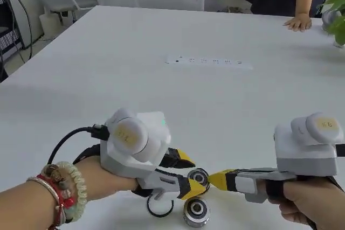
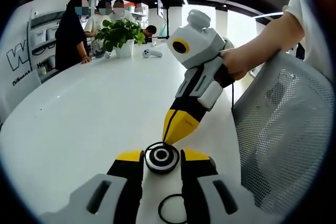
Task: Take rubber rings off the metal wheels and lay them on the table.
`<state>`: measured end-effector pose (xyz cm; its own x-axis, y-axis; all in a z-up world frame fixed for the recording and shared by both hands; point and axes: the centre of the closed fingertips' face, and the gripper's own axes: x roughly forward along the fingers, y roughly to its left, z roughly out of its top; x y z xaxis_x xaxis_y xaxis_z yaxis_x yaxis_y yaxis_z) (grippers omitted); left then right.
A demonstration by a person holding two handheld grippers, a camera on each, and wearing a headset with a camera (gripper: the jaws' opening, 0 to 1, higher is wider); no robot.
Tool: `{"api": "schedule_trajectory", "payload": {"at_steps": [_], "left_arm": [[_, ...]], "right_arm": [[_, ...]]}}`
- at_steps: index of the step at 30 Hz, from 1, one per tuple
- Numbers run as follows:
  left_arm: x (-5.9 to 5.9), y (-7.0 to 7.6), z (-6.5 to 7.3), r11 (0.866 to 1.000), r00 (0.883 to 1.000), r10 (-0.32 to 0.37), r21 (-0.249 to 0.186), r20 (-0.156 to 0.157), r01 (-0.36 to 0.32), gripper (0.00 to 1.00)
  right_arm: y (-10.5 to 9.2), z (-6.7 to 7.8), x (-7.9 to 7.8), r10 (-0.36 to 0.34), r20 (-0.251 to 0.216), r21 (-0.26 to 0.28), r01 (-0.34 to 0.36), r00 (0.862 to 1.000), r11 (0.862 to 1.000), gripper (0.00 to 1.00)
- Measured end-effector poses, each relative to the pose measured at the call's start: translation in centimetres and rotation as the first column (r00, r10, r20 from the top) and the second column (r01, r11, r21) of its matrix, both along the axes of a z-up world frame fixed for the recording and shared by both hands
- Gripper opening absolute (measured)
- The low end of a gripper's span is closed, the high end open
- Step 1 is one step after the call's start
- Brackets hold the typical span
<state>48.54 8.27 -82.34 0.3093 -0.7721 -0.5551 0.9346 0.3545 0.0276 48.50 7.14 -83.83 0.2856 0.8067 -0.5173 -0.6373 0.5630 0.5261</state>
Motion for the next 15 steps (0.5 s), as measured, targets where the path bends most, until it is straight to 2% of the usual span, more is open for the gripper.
{"api": "schedule_trajectory", "payload": {"at_steps": [4,6,9,15], "left_arm": [[0.1,0.0,1.0,1.0,1.0,0.001,-0.018,0.002,-0.001,0.27],[0.2,0.0,1.6,1.0,1.0,-0.007,-0.025,0.02,0.007,0.32],[0.3,0.0,2.6,0.999,1.0,-0.002,-0.049,0.016,0.003,0.38],[0.2,0.2,4.0,0.998,1.0,-0.004,-0.064,0.03,0.006,0.37]], "right_arm": [[-0.1,0.1,0.1,-0.004,0.004,0.0,0.004,1.0,1.0,0.0],[-0.1,0.2,0.1,-0.006,0.005,0.001,0.006,1.0,1.0,0.0],[-0.2,0.2,0.2,-0.011,0.004,0.003,0.011,1.0,1.0,0.0],[-0.4,0.3,0.4,-0.021,0.005,0.006,0.021,1.0,1.0,0.0]]}}
